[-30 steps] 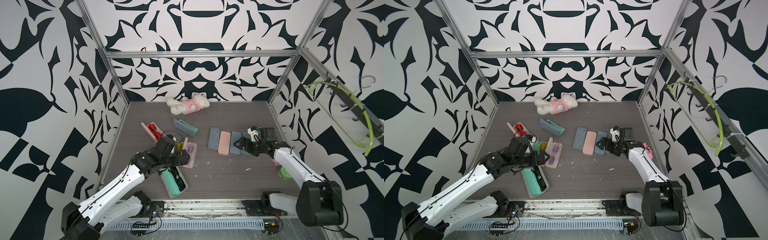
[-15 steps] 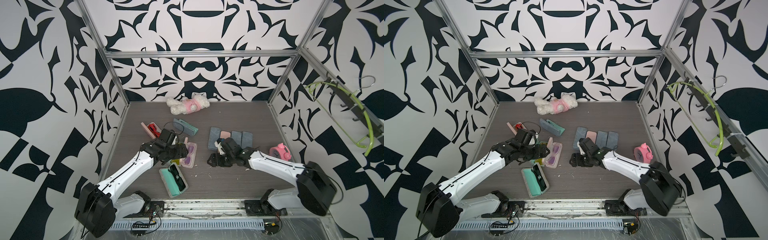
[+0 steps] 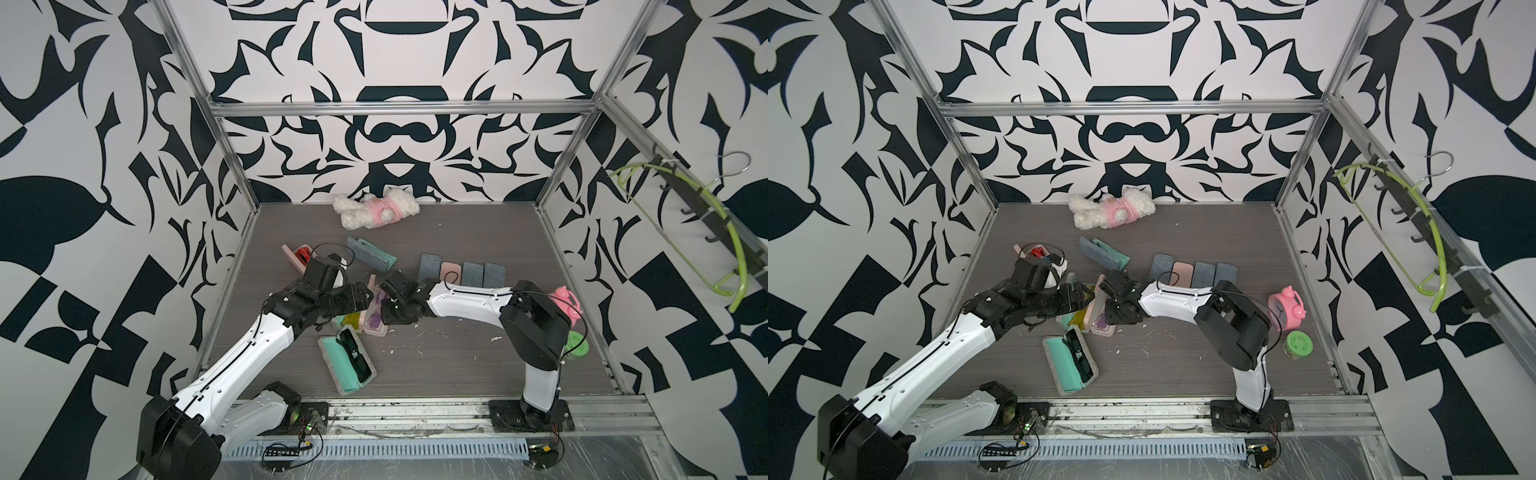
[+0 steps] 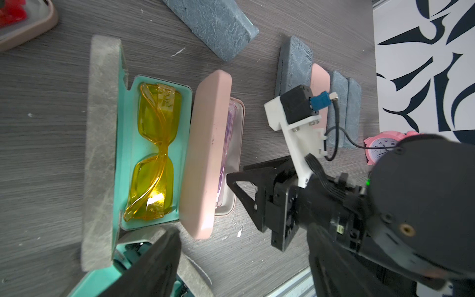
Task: Close the glasses case
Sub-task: Move the glasses case to the center of the board.
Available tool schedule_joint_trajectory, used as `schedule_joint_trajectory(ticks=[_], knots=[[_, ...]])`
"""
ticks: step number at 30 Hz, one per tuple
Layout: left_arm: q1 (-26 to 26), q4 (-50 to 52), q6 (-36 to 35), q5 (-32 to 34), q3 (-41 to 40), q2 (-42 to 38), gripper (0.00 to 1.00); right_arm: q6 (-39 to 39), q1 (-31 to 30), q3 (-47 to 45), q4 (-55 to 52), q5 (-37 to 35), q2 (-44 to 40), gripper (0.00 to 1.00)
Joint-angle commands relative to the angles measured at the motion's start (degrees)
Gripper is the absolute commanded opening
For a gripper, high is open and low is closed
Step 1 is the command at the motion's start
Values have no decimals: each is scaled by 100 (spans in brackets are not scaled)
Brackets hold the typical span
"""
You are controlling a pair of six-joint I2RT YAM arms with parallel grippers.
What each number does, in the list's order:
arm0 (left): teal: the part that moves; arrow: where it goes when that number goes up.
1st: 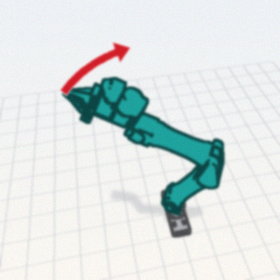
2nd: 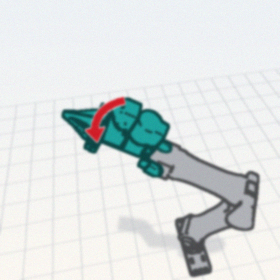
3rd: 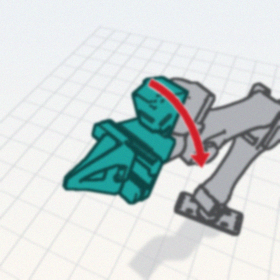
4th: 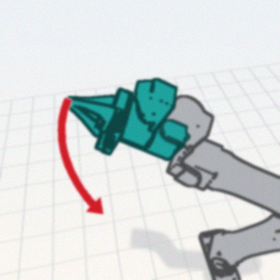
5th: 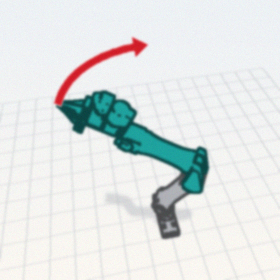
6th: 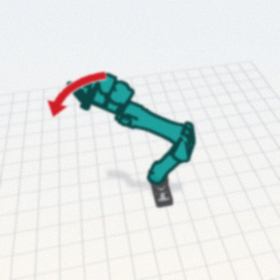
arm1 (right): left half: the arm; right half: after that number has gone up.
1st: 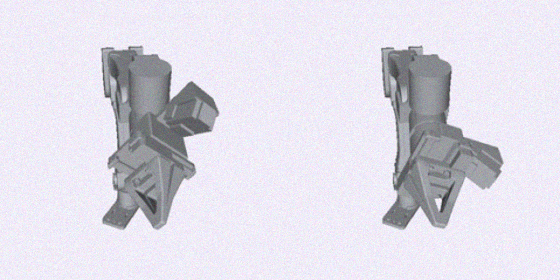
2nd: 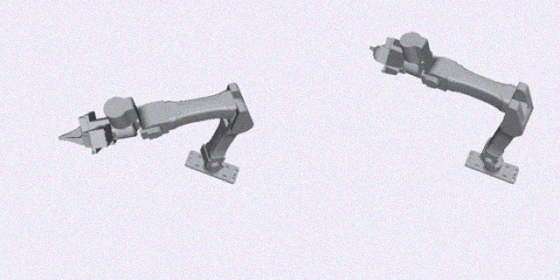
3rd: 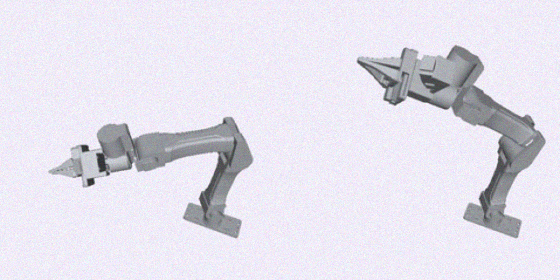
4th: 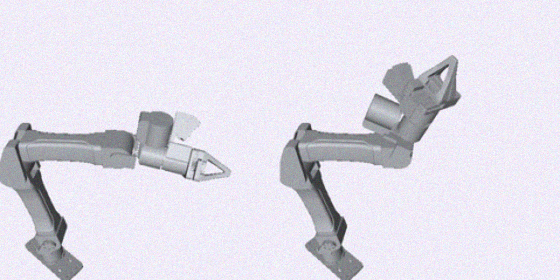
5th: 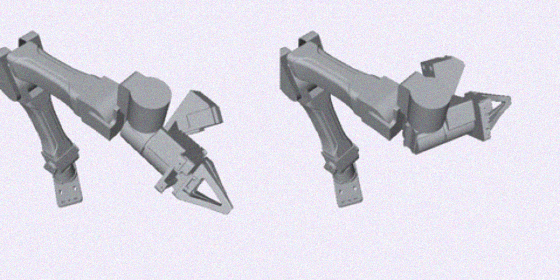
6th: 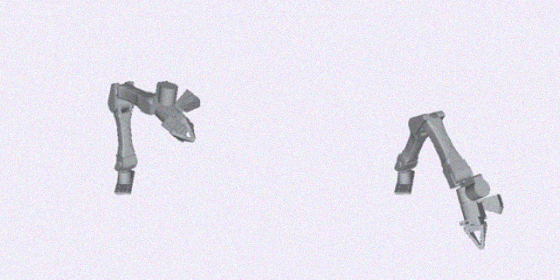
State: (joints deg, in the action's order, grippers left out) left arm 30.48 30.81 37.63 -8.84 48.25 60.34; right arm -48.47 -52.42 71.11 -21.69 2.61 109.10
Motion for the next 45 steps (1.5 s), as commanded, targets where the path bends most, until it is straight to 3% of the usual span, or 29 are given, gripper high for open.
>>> schedule_joint_trajectory(ticks=[1, 25, 35, 45], knots=[[-27, 83, -1, -74, -145, -107, 82, -154, 0, 191, -413, -447, -108, 36], [-29, 214, -23, -80, -296, -409, 81, -190, 9, 607, -401, -492, 388, 29], [-26, 100, 86, -231, -295, -325, 72, -290, 9, 234, -319, -533, 174, 16], [-10, -354, 434, -651, -488, -163, 65, -579, 3, -518, -206, -804, -389, 11]])
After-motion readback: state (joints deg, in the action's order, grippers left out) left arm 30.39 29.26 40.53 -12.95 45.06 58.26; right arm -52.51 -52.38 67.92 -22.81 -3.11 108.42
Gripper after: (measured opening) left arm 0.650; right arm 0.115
